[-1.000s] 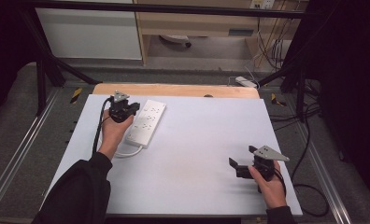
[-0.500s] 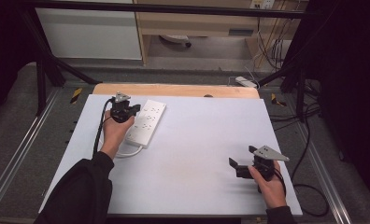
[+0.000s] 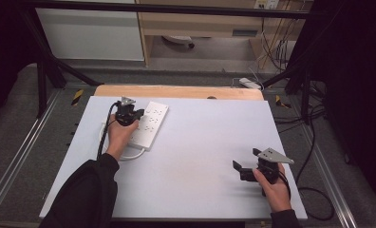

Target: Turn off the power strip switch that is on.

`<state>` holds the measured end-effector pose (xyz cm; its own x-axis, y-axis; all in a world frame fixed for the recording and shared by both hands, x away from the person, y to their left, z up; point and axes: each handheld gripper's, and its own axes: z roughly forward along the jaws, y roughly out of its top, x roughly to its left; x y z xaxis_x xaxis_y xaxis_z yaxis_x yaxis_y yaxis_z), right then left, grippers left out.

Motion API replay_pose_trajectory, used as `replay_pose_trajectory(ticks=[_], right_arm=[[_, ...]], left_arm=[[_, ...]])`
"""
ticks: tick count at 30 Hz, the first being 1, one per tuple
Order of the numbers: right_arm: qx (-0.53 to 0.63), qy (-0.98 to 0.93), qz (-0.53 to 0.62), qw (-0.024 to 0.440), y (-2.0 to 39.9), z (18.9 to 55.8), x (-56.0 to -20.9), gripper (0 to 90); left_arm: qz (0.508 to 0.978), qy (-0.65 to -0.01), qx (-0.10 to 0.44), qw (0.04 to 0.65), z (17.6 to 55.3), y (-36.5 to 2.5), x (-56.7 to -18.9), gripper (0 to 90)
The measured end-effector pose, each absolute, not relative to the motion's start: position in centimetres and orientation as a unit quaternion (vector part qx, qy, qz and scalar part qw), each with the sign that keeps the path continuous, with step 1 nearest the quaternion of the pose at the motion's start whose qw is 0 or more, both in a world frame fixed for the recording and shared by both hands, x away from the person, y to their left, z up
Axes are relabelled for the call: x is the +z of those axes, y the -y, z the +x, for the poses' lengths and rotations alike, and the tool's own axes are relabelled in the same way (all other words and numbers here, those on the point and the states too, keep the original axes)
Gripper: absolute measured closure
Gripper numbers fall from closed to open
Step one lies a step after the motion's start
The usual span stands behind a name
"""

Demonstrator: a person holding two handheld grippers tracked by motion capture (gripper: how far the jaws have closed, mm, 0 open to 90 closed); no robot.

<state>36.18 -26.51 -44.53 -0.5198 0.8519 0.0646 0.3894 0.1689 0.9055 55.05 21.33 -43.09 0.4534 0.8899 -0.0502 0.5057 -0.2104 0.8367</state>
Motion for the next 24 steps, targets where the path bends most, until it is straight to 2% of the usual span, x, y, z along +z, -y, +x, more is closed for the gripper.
replay_pose_trajectory(ticks=[24], right_arm=[[0.483,-0.726,0.429,0.236,26.53,36.17,-44.56,1.9]], left_arm=[[0.752,-0.456,0.232,0.416,55.57,-20.96,-44.02,90.0]])
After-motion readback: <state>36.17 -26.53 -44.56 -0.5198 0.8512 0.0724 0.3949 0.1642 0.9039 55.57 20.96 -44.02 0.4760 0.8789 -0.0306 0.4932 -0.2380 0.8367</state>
